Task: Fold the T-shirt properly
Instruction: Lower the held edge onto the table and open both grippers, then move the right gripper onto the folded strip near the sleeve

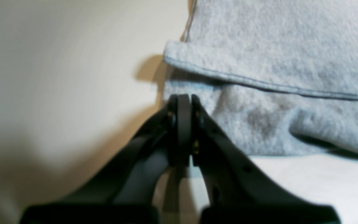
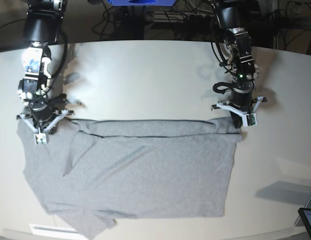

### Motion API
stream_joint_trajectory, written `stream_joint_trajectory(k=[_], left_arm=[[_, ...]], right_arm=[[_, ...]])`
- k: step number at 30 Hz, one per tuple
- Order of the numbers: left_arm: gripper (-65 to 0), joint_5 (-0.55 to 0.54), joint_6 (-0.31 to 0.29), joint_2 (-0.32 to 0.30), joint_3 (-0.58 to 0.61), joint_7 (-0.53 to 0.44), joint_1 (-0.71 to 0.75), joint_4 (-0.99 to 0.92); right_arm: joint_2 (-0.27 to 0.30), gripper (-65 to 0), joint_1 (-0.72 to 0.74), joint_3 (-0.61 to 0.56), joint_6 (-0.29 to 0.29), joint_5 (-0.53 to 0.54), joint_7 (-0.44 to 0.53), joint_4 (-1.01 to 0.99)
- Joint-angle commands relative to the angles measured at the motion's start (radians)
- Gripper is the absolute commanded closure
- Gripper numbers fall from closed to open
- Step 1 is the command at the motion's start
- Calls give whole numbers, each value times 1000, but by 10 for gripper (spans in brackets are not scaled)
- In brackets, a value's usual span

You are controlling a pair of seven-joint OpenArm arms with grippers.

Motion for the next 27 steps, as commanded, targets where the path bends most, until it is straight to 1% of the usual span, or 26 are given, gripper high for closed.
stream_joint_trajectory(k=[1,6,19,21,27], left_arm=[[0,4,11,-8,-3,35,19,9],[0,4,11,-40,-1,36,85,81],[0,6,11,-47,-14,36,299,221],[0,6,11,-70,-12,36,335,245],[0,-3,11,-106,-15,36,423,317]], right_arm=[[10,0,-19,5,-1,-12,-59,9],[10,0,-79,5,-1,-12,-60,46],[6,0,-260,7,-4,-12,-60,182],[4,0,-290,7,-4,-10,-60,207],[2,0,-360,7,-9,-7,-60,225]])
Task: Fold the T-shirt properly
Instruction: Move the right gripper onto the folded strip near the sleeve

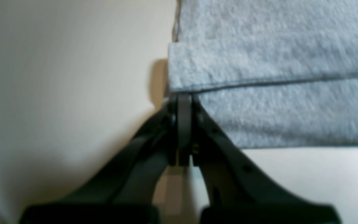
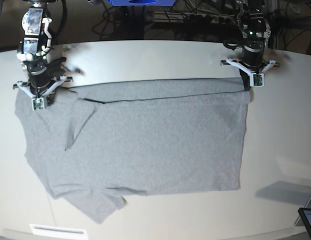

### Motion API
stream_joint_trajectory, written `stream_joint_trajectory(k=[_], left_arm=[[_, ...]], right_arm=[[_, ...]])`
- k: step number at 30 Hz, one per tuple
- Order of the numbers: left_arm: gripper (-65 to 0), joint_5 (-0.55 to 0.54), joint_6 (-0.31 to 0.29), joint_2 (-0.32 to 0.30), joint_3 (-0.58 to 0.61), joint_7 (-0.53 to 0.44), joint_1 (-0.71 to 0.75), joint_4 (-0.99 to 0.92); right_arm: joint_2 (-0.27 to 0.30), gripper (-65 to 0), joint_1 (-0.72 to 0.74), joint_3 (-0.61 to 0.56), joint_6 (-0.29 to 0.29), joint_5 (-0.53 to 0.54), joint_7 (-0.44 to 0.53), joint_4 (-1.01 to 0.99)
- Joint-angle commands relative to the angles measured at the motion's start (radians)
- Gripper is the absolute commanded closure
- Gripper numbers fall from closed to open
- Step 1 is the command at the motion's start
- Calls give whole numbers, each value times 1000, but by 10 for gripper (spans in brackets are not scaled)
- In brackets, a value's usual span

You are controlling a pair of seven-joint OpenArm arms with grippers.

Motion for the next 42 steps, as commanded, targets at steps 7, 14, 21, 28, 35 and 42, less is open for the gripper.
stream_joint_trajectory(k=[7,14,21,28,35,42], left_arm=[[0,4,14,-10,-57,3,40,38],[0,10,14,-10,-57,6,37,82],[0,2,14,-10,-57,7,46,133],[0,1,14,-9,-83,7,66,176],[0,1,14,-6,-84,7,129,250],[0,1,14,-9,-84,7,147,233]], right_arm=[[-45,0,-72,44,17,-31,-140,47],[-46,0,-95,47,14,-31,-200,171],[-48,0,-95,47,14,-31,-272,295],[-68,-78,-95,42,18,-26,-310,401],[-103,-61,-135,-27,143,-26,-303,407],[-152,-96,-150,-25,337,-26,-309,409]])
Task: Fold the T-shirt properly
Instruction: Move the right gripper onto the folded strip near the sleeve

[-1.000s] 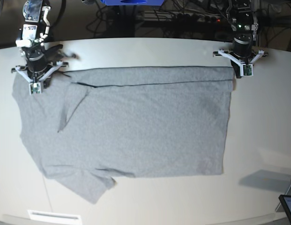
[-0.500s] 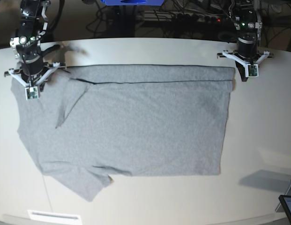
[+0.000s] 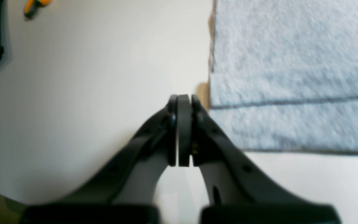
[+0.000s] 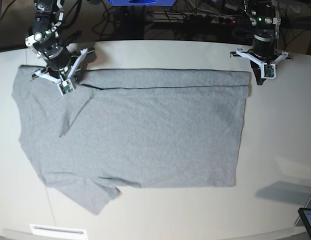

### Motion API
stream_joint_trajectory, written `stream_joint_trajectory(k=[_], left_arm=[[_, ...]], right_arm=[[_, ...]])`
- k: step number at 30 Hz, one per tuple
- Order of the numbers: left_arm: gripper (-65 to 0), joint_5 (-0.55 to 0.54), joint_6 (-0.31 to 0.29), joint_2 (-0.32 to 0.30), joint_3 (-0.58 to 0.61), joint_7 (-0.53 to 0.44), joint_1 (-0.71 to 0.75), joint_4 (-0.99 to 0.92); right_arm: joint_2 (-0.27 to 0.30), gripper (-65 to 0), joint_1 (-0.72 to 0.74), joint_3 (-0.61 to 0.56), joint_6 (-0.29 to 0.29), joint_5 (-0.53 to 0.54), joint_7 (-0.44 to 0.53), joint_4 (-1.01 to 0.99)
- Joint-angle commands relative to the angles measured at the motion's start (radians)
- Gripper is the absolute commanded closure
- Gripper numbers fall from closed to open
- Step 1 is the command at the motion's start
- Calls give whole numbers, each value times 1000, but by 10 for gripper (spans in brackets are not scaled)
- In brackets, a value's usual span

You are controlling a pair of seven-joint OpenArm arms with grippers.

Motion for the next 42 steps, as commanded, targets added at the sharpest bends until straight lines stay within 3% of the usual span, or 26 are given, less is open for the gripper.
stream_joint_trajectory(k=[1,4,7,32,42], left_arm=[[0,1,11,-11,-6,-21,6,13],[0,1,11,-11,-6,-21,4,13],[0,1,11,-11,-6,-21,4,12],[0,2,11,-11,-6,-21,11,10],[0,7,11,-11,-6,-21,12,10]], right_arm=[[-3,-135,-5,0,10,9,20,22],[-3,-236,-8,-1,16,11,20,22],[-3,-281,-8,-1,18,11,20,22],[4,-284,62,0,16,5,20,-1],[5,-284,85,51,16,9,20,-44]])
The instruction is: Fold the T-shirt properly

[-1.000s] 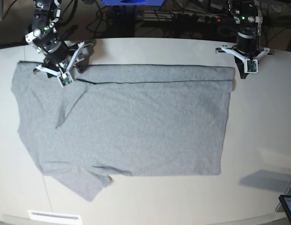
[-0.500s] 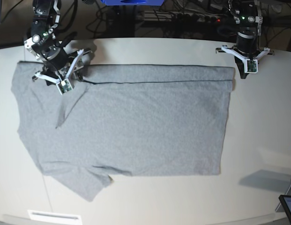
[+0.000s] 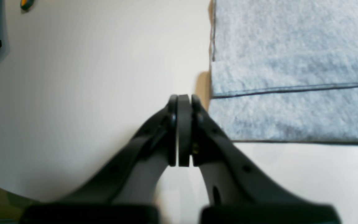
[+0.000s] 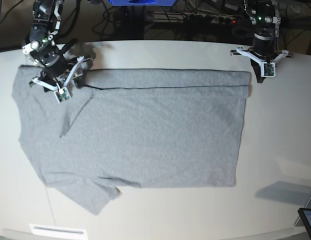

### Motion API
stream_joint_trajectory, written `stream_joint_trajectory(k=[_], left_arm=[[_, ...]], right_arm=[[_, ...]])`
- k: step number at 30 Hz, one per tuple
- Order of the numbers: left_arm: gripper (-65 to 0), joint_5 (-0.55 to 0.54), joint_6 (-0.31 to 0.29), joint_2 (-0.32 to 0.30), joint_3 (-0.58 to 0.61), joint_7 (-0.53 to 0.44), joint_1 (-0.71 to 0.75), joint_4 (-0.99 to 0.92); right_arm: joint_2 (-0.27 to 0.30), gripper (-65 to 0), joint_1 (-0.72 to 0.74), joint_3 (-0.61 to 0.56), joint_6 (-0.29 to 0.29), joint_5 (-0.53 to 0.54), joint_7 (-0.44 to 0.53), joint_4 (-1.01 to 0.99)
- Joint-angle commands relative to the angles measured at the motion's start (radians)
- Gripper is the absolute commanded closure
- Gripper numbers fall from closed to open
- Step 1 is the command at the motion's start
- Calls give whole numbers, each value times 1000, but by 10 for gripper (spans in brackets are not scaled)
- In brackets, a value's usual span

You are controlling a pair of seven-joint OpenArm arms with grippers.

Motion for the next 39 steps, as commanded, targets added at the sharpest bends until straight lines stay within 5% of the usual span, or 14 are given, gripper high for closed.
stream_joint_trajectory(k=[1,16,21,23,39], left_arm=[[0,-2,10,-9,-6,-28,6,14],[0,-7,10,-10,-6,-28,-1,-43],[0,-7,10,-10,-6,-28,-1,-43],[0,-7,10,-10,-6,-28,-1,-41],[0,-7,10,-10,-6,-28,-3,-38]], right_arm=[[4,-284,3,0,-2,12,20,11],[0,-268,2,-4,-2,12,20,11],[-2,-48,7,-6,-2,12,9,5],[-2,-6,28,-3,-2,12,-28,-11],[1,-1,66,-7,-2,10,-46,-9]])
